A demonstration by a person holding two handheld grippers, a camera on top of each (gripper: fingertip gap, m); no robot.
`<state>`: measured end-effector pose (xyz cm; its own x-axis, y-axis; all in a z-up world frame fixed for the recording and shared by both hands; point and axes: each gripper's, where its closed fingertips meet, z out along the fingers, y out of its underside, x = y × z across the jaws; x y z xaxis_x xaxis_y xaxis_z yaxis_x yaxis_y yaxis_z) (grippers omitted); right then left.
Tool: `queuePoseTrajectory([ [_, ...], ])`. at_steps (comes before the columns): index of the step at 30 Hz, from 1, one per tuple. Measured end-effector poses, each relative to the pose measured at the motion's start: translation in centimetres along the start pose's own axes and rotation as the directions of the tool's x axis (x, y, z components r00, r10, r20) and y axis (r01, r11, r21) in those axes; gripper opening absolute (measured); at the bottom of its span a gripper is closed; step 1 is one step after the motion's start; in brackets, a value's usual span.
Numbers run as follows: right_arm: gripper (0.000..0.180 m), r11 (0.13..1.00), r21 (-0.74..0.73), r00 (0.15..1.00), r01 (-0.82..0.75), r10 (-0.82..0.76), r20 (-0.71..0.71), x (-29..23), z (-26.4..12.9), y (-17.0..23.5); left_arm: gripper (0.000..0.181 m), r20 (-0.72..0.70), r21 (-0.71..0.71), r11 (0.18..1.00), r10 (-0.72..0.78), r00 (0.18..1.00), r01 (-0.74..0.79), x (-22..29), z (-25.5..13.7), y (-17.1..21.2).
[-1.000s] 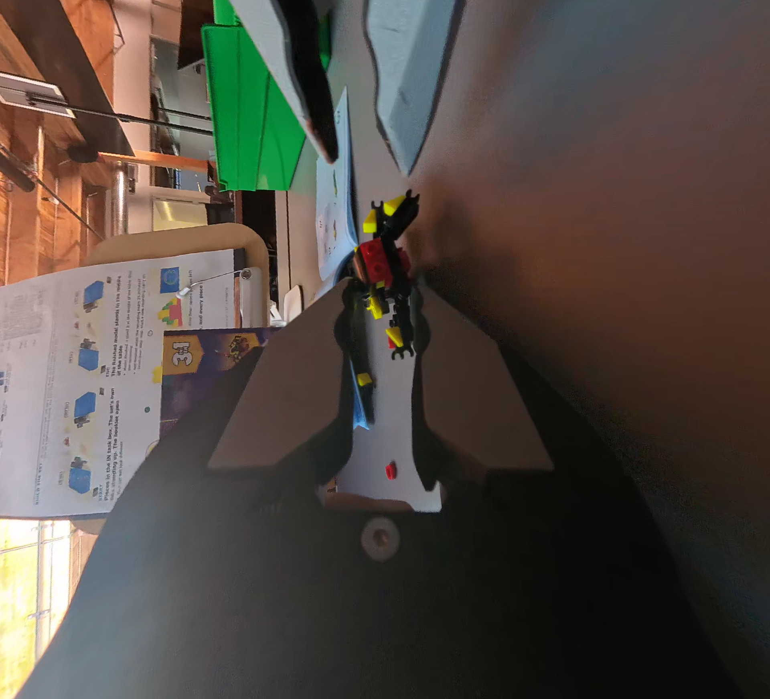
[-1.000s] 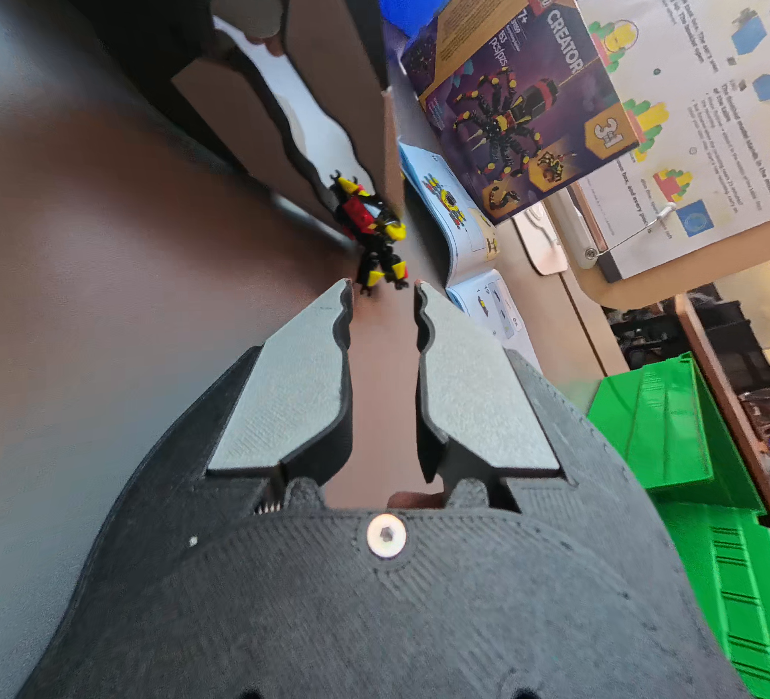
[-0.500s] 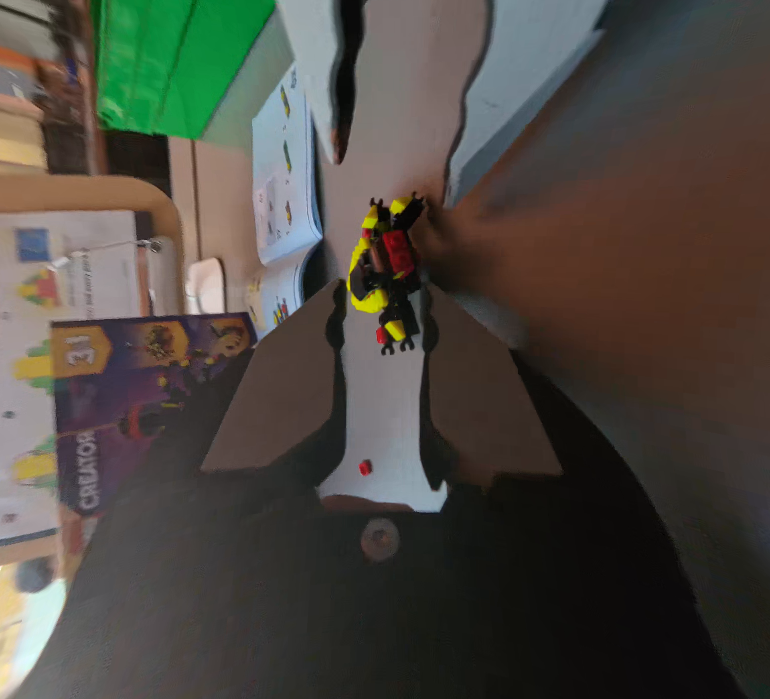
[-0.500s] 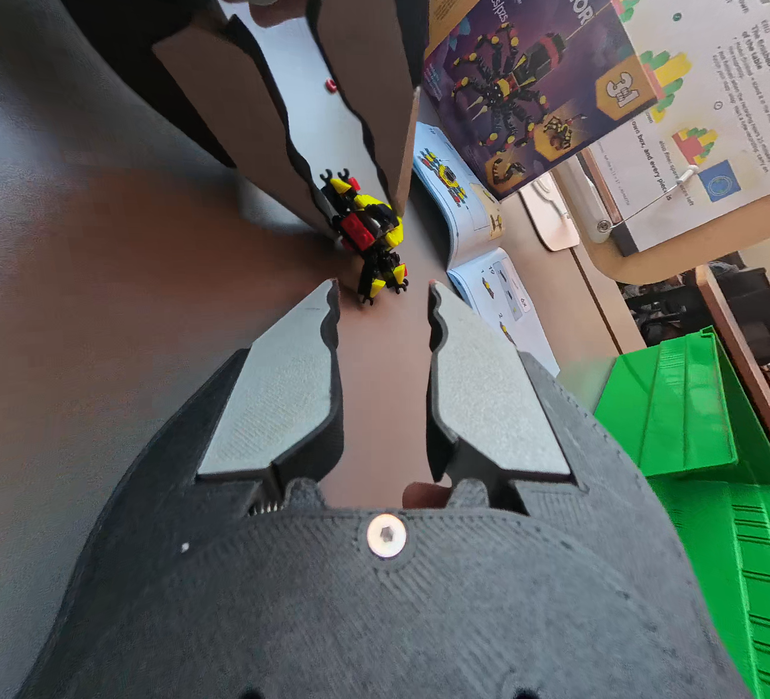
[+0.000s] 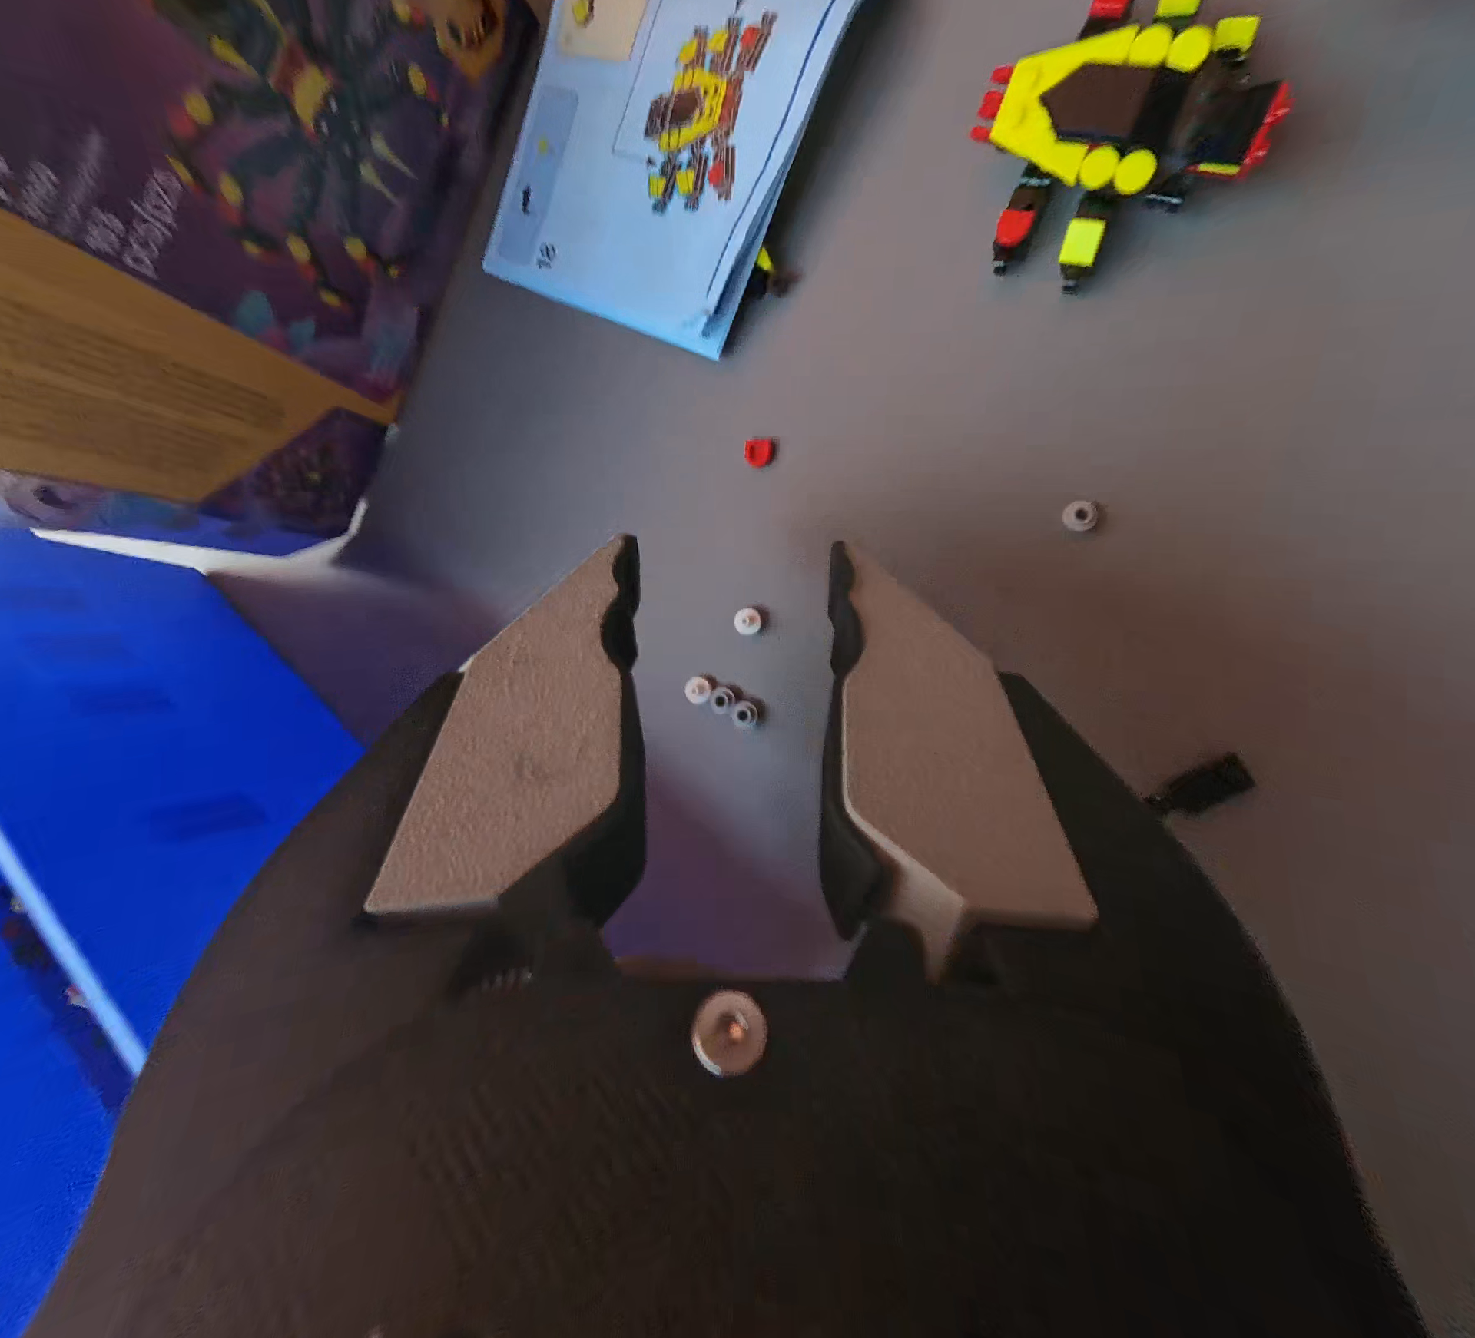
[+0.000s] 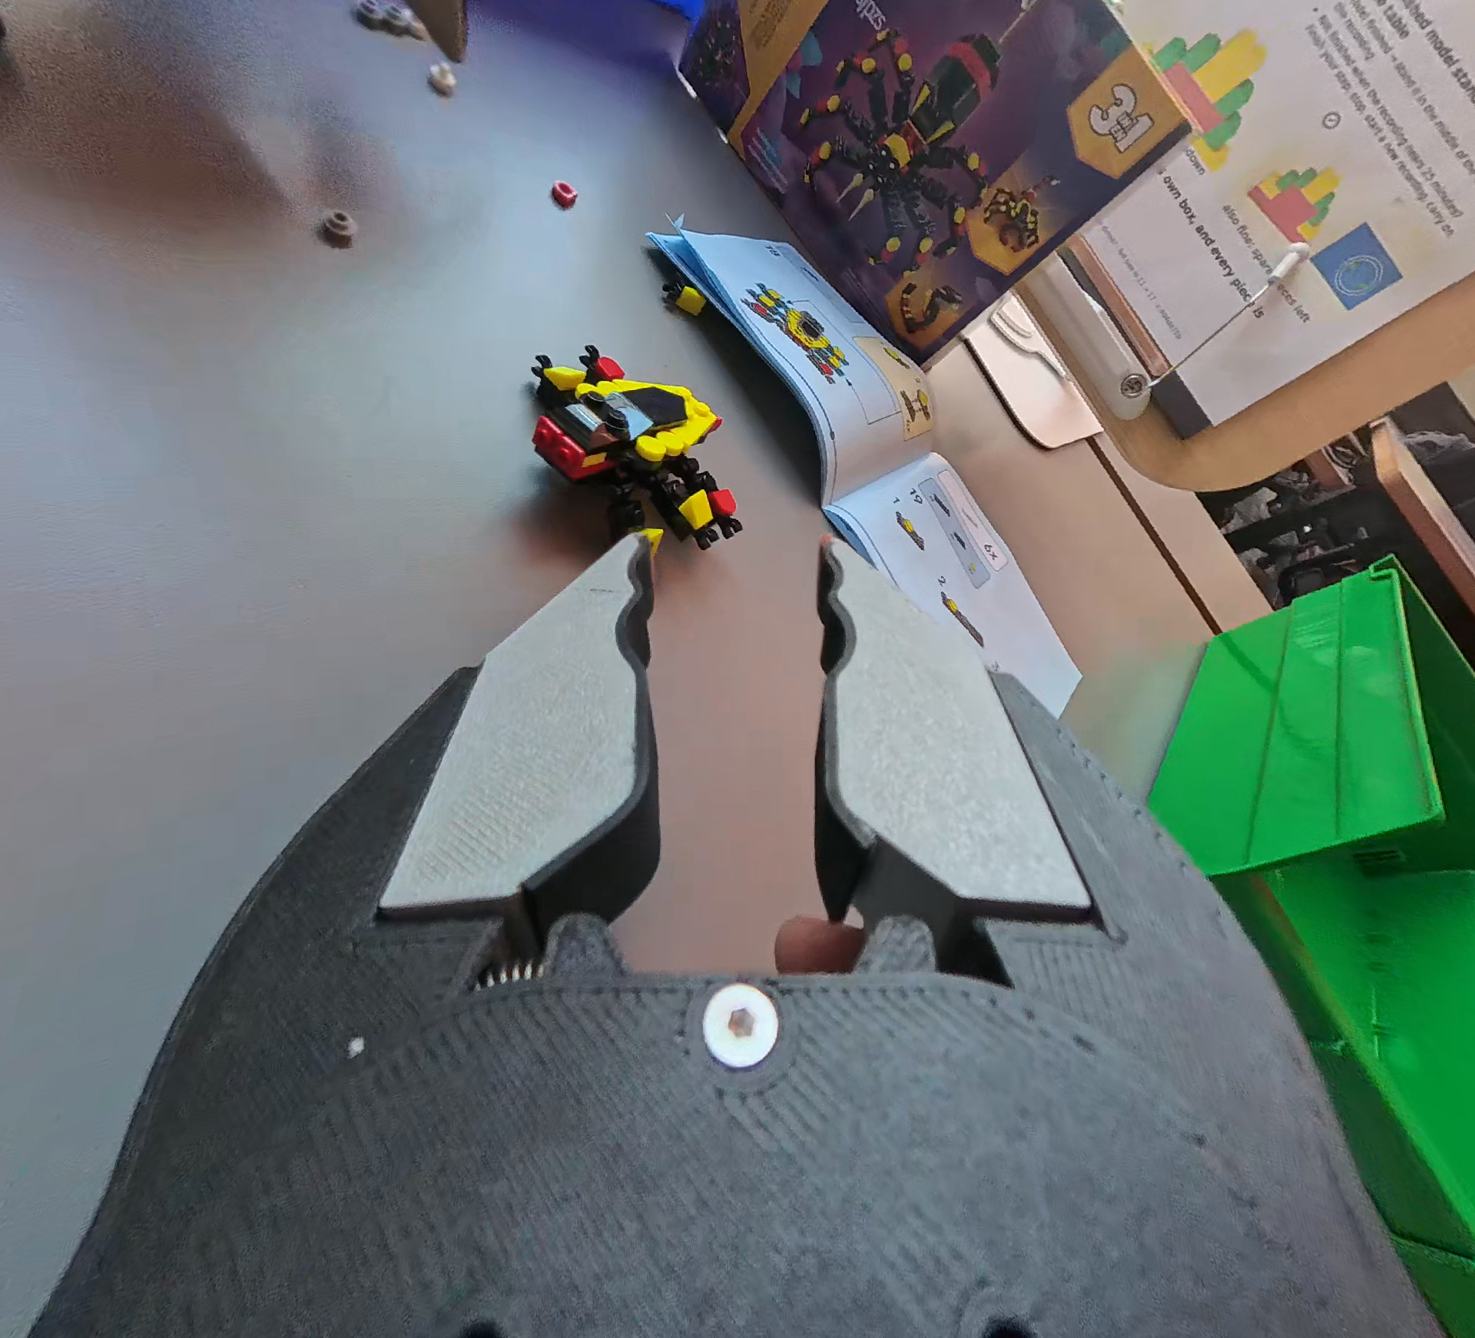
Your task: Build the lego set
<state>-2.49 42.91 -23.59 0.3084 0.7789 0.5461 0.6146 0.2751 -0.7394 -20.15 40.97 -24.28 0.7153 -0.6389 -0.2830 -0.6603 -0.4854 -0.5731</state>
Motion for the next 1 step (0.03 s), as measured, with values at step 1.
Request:
queuePoseTrajectory([
  [1,0.039,1.0,-0.01,1.0,-0.011,0.01,-0.018,0.38,0.05,0.2,0.047,-0.007,-0.019,1.0,-0.011,1.0,0.011,0.04,0.27,0.42],
])
